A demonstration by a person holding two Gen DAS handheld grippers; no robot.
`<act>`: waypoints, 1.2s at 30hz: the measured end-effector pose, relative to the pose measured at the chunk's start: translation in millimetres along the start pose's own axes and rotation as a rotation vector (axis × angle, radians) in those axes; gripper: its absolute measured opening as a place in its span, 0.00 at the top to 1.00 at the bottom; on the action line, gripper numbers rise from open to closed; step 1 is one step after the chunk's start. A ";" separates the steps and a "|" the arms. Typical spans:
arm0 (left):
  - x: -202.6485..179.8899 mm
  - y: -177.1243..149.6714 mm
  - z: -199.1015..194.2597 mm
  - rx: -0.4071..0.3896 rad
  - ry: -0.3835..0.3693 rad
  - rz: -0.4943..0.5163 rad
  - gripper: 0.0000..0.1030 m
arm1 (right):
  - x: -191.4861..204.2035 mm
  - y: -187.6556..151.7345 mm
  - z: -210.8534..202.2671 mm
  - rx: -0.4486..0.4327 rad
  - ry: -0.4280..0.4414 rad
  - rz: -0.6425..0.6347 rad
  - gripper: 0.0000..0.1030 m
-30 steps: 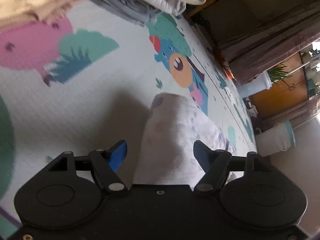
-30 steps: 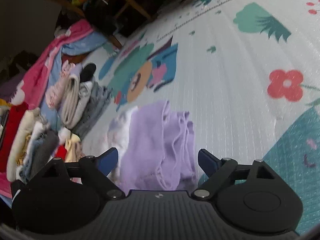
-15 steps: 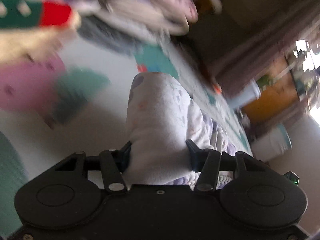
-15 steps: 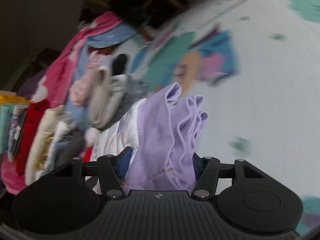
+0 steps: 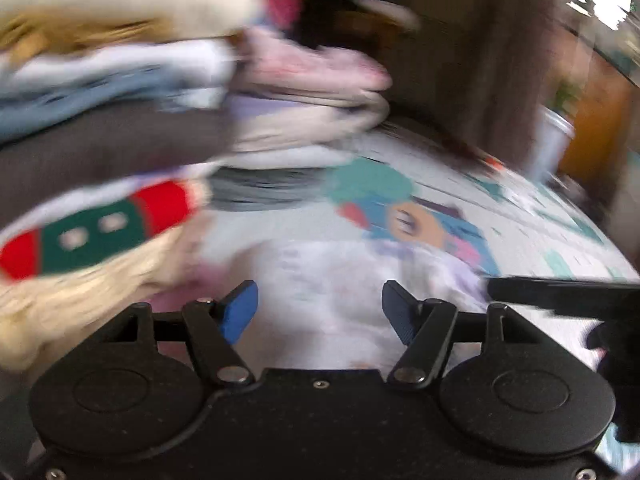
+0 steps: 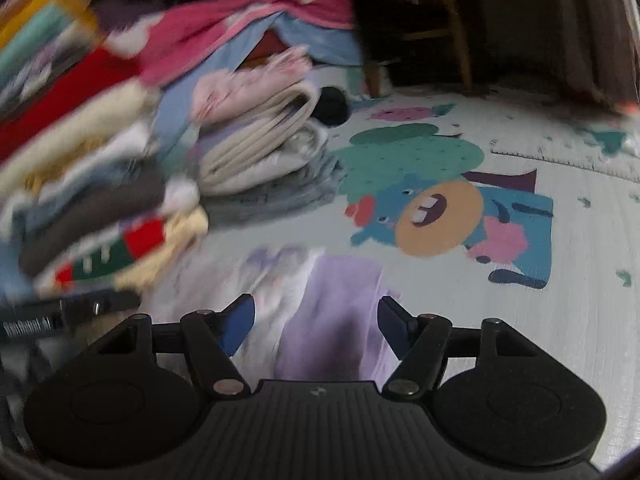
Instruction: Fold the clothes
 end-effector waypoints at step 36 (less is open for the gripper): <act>-163.3 141.2 -78.6 0.250 -0.115 0.289 0.15 | -45.4 71.8 -280.0 0.090 -0.192 0.211 0.00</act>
Point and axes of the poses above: each gripper's, at about its wrist camera, not at the fingertips, and z roughly the way its jaws point, x to its left, y to its top, the point moved 10 cm from there along z, roughly the way its jaws point, and after that the axes turned 4 degrees about x, right-handed, at the moved point
